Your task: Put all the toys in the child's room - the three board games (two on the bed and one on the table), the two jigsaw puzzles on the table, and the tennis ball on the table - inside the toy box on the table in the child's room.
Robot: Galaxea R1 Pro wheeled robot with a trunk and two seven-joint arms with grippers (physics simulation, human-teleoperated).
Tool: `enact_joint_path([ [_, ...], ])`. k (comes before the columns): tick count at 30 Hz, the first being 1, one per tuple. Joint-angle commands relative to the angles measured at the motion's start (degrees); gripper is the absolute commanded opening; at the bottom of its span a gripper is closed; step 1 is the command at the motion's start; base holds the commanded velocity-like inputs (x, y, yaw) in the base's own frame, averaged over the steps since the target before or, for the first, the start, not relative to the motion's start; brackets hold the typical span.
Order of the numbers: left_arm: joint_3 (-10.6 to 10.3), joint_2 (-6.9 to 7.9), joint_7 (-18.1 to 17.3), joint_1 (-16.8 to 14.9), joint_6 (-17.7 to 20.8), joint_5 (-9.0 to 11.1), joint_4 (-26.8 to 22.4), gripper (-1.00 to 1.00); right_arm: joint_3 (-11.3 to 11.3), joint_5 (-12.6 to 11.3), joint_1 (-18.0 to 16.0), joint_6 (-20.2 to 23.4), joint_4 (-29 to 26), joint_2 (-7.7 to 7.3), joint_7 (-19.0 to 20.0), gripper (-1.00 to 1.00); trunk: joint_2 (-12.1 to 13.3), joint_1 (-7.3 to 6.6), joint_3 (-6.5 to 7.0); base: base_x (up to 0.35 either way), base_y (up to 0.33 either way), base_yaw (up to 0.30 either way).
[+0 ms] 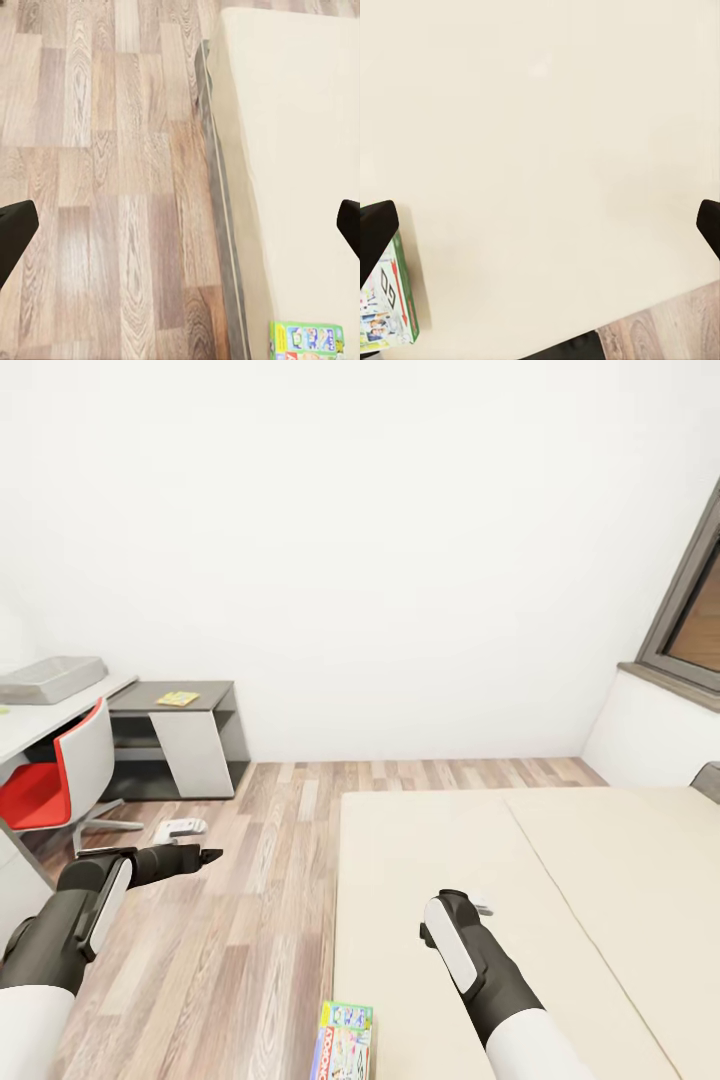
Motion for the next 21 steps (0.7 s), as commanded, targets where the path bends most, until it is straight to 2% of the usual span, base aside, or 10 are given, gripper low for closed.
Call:
enact_joint_path([
  [1, 0.1, 0.01, -0.1, -0.1, 0.4, 0.2, 0.0, 1.0, 0.1, -0.5, -0.1, 0.1, -0.1, 0.0, -0.6, 1.0, -0.1, 0.04, -0.03, 0.0, 0.0, 0.0],
  [21, 0.1, 0.02, -0.1, -0.1, 0.4, 0.2, -0.1, 1.0, 0.1, -0.4, -0.1, 0.1, -0.1, 0.0, -0.5, 1.0, -0.1, 0.04, 1.87, 0.0, 0.0, 0.0],
])
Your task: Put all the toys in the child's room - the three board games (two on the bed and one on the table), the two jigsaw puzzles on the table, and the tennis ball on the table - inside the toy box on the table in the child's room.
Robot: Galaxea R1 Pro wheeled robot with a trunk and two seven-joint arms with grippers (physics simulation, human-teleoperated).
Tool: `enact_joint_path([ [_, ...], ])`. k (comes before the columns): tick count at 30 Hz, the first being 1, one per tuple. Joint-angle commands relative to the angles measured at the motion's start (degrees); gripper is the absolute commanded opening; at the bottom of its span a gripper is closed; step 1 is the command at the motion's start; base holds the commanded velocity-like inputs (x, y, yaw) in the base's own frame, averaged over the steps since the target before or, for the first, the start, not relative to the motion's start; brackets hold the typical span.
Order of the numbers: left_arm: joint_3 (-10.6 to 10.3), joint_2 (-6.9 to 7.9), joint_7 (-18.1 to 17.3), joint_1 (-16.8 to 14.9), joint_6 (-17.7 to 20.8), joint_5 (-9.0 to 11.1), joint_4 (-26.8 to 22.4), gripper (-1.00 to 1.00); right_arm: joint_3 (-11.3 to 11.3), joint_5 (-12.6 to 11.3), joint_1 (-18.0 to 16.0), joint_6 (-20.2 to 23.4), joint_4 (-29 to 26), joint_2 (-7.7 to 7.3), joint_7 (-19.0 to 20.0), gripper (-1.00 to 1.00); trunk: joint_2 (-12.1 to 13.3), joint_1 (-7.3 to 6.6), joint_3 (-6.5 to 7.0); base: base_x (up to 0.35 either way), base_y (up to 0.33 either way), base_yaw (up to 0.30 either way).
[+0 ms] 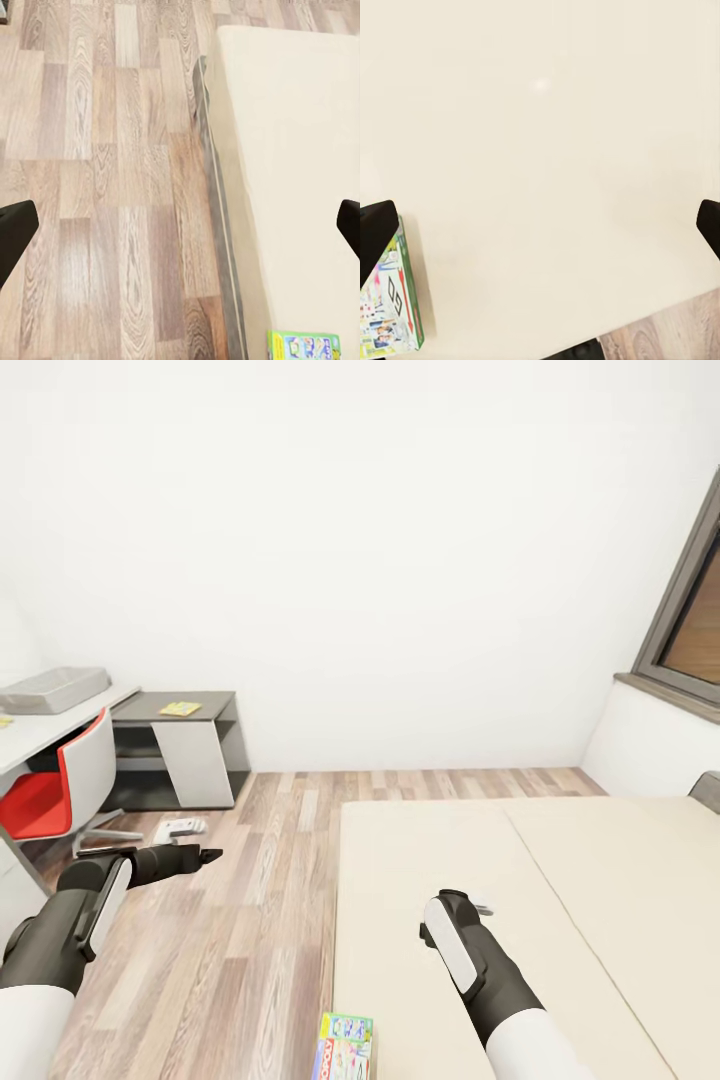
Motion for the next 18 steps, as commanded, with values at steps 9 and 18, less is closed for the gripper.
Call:
enact_joint_path([
  [9, 0.1, 0.02, -0.1, 0.0, 0.4, 0.2, 0.0, 1.0, 0.1, -0.5, -0.1, 0.1, -0.1, 0.0, -0.6, 1.0, -0.1, 0.04, 0.72, 0.0, 0.0, 0.0],
  [18, 0.1, 0.01, -0.1, 0.0, 0.4, 0.2, 0.0, 1.0, 0.1, -0.5, -0.1, 0.1, -0.1, 0.0, -0.5, 1.0, -0.1, 0.04, 1.58, 0.0, 0.0, 0.0],
])
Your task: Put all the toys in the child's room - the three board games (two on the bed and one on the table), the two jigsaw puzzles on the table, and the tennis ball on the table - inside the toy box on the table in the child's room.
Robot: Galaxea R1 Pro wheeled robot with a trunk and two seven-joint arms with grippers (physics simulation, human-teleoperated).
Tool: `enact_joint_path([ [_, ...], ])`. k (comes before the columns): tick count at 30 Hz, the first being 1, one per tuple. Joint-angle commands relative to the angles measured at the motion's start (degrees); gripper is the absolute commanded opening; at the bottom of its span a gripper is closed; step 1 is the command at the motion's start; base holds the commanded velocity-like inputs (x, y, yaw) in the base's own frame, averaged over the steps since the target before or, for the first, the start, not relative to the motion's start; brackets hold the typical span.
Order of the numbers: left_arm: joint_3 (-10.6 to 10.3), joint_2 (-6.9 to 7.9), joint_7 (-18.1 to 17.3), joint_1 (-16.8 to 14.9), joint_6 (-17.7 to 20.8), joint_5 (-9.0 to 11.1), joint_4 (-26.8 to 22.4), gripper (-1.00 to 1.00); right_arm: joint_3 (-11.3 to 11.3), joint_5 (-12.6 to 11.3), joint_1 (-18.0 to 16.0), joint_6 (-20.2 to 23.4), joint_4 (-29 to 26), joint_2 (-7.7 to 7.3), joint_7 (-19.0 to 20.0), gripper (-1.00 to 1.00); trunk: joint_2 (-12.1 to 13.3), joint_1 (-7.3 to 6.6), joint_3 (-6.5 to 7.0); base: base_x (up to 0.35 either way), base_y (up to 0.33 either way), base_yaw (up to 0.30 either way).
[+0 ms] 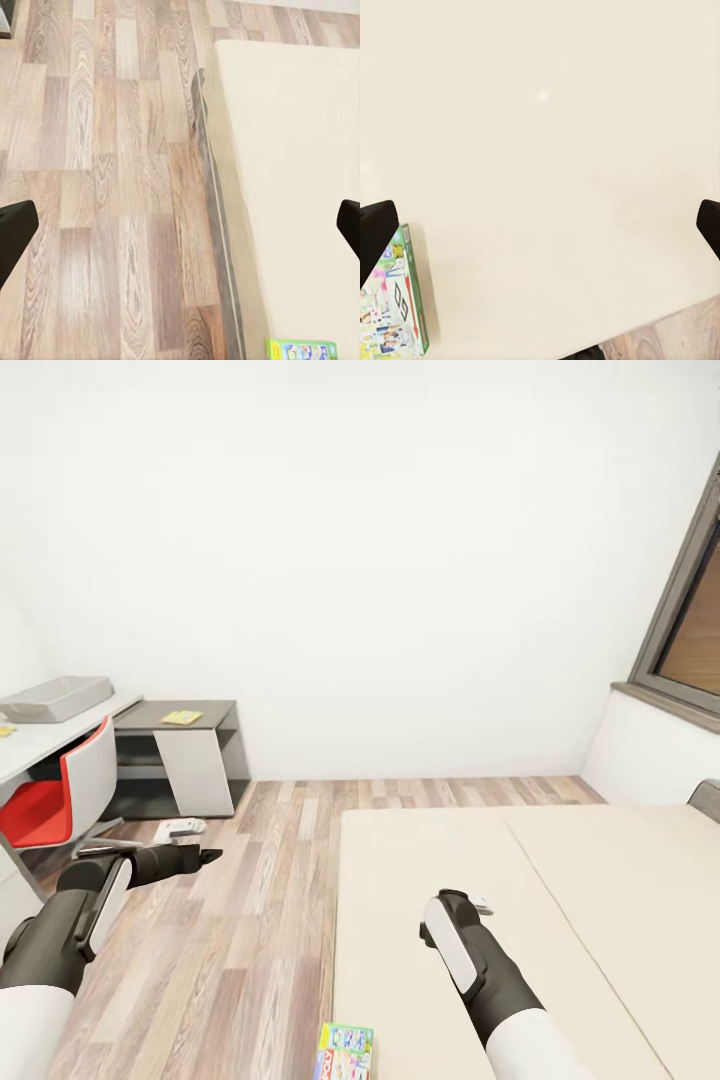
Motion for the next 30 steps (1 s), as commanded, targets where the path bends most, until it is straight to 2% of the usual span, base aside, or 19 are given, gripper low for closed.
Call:
enact_joint_path([
  [1, 0.1, 0.0, -0.1, -0.1, 0.4, 0.2, 0.0, 1.0, 0.1, -0.5, -0.1, 0.1, 0.0, 0.0, -0.6, 1.0, -0.1, 0.04, -0.04, 0.0, 0.0, 0.0],
  [30, 0.0, -0.02, -0.1, -0.1, 0.4, 0.2, 0.0, 1.0, 0.1, -0.5, -0.1, 0.1, 0.0, 0.0, -0.5, 1.0, -0.1, 0.04, 2.67, 0.0, 0.0, 0.0],
])
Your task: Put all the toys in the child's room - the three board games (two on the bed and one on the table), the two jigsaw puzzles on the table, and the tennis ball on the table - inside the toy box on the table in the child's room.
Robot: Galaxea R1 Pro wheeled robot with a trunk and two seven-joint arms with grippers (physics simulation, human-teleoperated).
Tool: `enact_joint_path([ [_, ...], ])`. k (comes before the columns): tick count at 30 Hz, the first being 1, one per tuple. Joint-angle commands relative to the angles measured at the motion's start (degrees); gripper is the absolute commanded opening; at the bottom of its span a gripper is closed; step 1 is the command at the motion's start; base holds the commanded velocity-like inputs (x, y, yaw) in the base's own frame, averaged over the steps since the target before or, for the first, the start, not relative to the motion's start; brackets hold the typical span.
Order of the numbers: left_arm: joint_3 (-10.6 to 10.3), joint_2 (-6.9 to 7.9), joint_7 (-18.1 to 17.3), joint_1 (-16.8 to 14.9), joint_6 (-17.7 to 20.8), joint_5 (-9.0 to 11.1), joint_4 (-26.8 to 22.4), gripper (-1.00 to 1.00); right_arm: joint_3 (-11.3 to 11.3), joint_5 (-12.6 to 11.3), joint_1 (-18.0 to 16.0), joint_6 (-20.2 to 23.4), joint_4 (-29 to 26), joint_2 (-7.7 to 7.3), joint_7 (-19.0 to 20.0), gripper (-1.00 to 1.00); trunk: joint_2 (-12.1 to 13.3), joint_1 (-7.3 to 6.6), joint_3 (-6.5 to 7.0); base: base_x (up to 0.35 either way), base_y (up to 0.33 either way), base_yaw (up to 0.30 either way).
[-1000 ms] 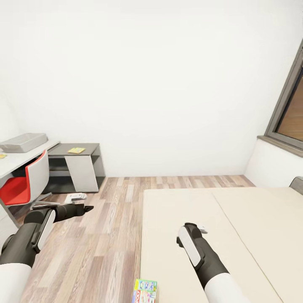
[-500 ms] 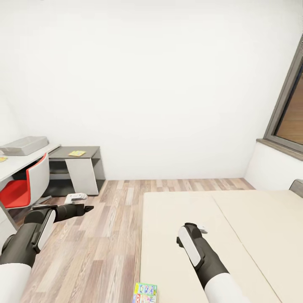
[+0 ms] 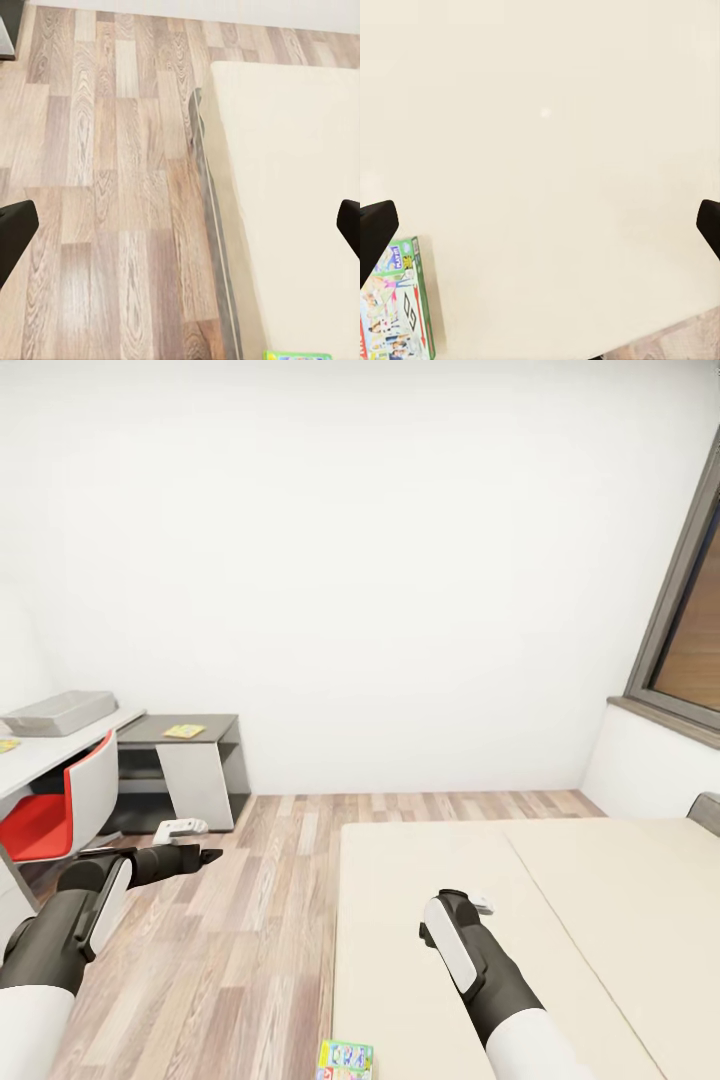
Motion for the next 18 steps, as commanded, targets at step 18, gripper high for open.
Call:
enact_joint_path([
  [18, 0.1, 0.01, -0.1, 0.0, 0.4, 0.2, -0.1, 1.0, 0.1, -0.5, 0.0, -3.9, -0.2, 0.0, -0.5, 1.0, 0.0, 0.03, 0.14, 0.0, 0.0, 0.0],
])
